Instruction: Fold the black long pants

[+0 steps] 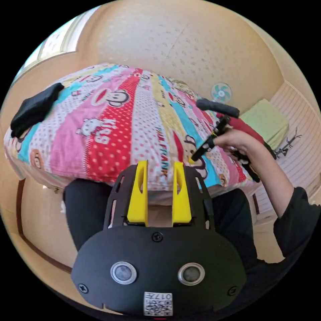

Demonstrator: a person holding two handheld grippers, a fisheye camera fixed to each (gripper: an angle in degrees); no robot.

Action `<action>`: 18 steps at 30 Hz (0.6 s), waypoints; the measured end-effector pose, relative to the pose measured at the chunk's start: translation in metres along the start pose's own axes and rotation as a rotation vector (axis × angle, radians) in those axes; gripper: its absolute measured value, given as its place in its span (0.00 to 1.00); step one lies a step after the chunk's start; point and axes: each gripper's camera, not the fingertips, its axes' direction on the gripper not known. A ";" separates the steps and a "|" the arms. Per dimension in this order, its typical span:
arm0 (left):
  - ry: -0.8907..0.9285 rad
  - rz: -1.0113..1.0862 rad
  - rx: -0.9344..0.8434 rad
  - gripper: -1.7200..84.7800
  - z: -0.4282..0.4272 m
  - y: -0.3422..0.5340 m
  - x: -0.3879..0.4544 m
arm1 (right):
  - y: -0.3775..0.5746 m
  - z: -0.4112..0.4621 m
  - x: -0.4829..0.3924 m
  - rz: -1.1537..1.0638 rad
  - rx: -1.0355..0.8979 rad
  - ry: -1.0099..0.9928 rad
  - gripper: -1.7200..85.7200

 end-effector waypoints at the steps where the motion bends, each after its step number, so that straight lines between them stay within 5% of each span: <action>1: -0.077 -0.051 0.033 0.17 -0.013 -0.016 -0.029 | -0.010 0.005 0.000 -0.007 -0.015 -0.003 0.21; 10: -0.358 -0.581 0.113 0.18 -0.084 -0.074 -0.318 | -0.036 0.039 -0.001 0.022 0.041 0.001 0.21; 15: -0.502 -0.482 0.246 0.16 -0.128 -0.138 -0.362 | -0.045 0.053 0.001 0.042 0.026 0.000 0.21; 18: -0.312 -0.495 0.059 0.17 -0.091 -0.181 -0.404 | -0.045 0.060 0.006 0.046 0.017 -0.015 0.21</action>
